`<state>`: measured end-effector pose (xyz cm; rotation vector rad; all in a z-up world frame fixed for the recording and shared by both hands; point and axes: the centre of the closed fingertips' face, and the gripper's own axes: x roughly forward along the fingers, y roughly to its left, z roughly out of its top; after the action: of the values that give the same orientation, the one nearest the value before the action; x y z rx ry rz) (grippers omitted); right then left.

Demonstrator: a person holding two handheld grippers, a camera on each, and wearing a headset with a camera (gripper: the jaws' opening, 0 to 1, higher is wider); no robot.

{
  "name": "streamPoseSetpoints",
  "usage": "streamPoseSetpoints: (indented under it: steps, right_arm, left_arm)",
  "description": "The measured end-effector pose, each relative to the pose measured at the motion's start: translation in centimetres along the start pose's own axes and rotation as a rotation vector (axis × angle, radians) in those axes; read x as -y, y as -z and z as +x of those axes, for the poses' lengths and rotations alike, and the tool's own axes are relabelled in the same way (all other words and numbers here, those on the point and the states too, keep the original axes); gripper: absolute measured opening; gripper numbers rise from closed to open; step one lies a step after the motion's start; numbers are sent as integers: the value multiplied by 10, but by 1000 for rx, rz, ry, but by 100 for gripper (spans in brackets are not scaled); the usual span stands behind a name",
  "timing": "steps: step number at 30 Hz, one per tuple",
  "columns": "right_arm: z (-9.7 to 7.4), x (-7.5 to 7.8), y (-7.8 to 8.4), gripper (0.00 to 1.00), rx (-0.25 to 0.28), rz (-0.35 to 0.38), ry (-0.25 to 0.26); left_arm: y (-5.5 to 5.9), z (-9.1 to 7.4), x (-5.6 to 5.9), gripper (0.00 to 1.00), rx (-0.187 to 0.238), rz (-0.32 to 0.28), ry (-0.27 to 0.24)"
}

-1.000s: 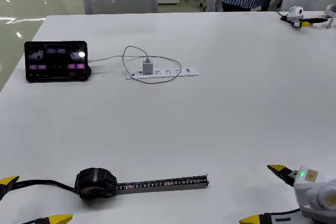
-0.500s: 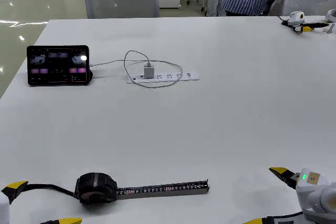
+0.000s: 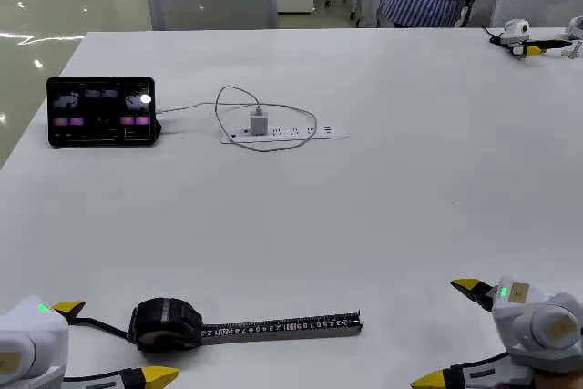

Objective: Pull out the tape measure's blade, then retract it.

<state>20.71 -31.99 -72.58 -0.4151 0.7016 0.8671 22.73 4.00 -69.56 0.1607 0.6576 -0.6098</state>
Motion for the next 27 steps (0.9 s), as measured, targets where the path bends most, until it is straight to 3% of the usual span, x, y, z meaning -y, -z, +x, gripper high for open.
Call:
streamPoseSetpoints:
  steps: [4,9,10,12,13,14,19,22,27]
  right_arm:
    - [1,-1,-5,99,-7,-12,-12]
    - [6,-2,-4,99,-47,-67,-37]
    - [7,-3,-5,99,-48,-69,-43]
    - [8,-4,-7,99,-53,-78,-52]
    - [9,-4,-8,99,-59,-85,-58]
    - [10,-5,-9,99,-63,-91,-63]
    - [17,-10,-19,99,-84,-109,-113]
    - [22,-12,-27,99,-99,-93,-143]
    - [30,-14,-37,99,-134,-139,-175]
  left_arm:
    - [-2,5,5,99,6,-29,-1]
    - [-13,9,11,99,72,-182,-31]
    - [-11,11,9,99,65,-204,-41]
    - [-9,13,4,99,65,-202,-79]
    - [-6,14,-2,99,52,-168,-121]
    - [-5,15,-1,99,42,-144,-132]
    - [-5,23,-3,99,51,-166,-150]
    - [-14,26,-5,99,98,-133,-183]
    - [-12,38,0,99,97,-134,-170]
